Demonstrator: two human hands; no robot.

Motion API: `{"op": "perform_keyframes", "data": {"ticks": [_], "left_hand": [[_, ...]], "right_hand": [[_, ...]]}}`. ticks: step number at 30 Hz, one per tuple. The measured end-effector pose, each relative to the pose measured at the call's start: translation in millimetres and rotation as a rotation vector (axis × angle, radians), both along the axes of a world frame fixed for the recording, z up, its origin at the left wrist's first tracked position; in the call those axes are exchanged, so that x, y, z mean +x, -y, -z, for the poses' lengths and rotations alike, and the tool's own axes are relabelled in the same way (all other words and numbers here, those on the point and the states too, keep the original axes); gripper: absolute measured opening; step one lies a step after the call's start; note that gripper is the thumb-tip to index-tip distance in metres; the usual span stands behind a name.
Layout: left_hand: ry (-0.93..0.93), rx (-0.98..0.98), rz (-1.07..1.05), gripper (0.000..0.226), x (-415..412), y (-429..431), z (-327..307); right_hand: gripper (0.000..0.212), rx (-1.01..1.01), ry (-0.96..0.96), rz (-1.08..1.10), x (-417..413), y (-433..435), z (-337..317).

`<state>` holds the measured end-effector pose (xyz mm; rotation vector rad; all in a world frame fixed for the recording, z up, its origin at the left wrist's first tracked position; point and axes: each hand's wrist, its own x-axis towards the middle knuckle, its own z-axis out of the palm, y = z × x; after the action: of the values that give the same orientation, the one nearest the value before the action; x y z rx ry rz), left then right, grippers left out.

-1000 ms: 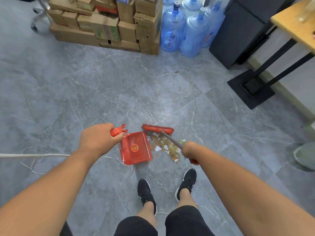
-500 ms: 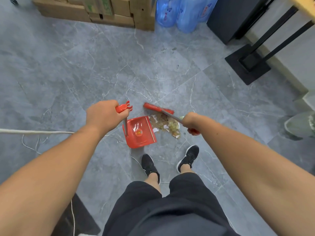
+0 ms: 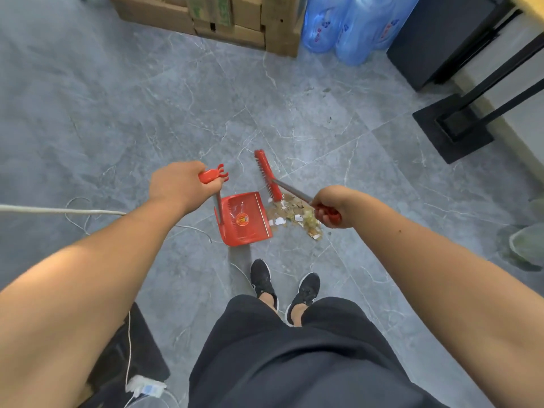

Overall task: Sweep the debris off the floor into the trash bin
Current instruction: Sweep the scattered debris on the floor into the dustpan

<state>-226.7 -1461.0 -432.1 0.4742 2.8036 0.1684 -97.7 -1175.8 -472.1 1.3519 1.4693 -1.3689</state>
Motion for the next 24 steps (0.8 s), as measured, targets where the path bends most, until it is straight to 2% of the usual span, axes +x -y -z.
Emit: {"op": "perform_keyframes", "data": {"ticks": [5, 8, 11, 17, 24], "left_hand": [[-0.018, -0.041, -0.085, 0.050, 14, 10, -8], [-0.039, -0.039, -0.120, 0.050, 31, 18, -11], [-0.050, -0.055, -0.150, 0.049, 49, 26, -15], [-0.053, -0.105, -0.223, 0.049, 84, 35, -15], [-0.058, -0.137, -0.264, 0.047, 106, 22, -4]], "right_hand": [[0.006, -0.166, -0.001, 0.060, 7, 11, 11], [0.010, -0.245, -0.016, 0.066, 11, 17, 20], [0.002, -0.301, -0.004, 0.048, 14, 23, 32], [0.001, -0.410, 0.074, -0.010, 22, 27, 58], [0.002, -0.397, 0.125, -0.020, 41, 4, 76]]}}
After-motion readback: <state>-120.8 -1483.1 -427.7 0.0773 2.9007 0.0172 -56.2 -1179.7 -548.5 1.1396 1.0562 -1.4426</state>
